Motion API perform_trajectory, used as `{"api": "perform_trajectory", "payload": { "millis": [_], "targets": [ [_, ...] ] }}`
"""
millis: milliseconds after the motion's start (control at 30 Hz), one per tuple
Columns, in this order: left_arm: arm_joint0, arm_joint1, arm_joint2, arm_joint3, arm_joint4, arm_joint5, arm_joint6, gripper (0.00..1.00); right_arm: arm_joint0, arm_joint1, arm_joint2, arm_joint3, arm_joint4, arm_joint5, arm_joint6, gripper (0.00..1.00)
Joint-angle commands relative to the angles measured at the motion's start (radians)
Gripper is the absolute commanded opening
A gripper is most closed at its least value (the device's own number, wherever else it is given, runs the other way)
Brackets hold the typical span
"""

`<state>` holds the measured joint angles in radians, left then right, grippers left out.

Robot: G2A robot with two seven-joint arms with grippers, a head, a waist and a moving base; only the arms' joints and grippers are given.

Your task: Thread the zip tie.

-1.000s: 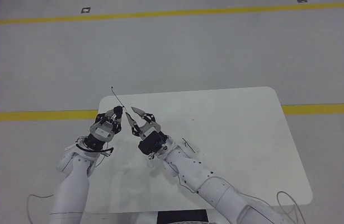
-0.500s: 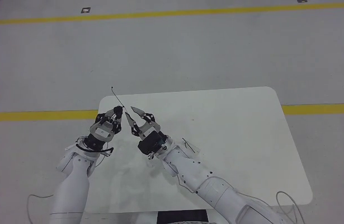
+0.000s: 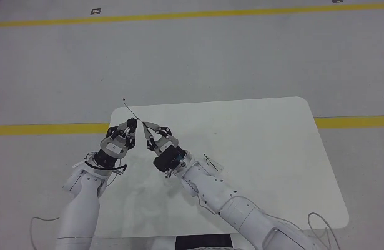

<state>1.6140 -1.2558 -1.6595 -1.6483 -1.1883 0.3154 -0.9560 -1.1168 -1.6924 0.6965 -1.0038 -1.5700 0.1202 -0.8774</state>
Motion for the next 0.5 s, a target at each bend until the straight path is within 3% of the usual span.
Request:
{"api": "perform_trajectory", "payload": {
  "millis": [0,467],
  "targets": [
    [0.0,0.0,0.0,0.0,0.0,0.0,0.0,0.0,0.001,0.001,0.002,0.005,0.0,-0.001,-0.002,0.0],
    [0.0,0.0,0.0,0.0,0.0,0.0,0.0,0.0,0.013,0.035,-0.015,0.052,0.0,0.059,0.065,0.0]
  ]
}}
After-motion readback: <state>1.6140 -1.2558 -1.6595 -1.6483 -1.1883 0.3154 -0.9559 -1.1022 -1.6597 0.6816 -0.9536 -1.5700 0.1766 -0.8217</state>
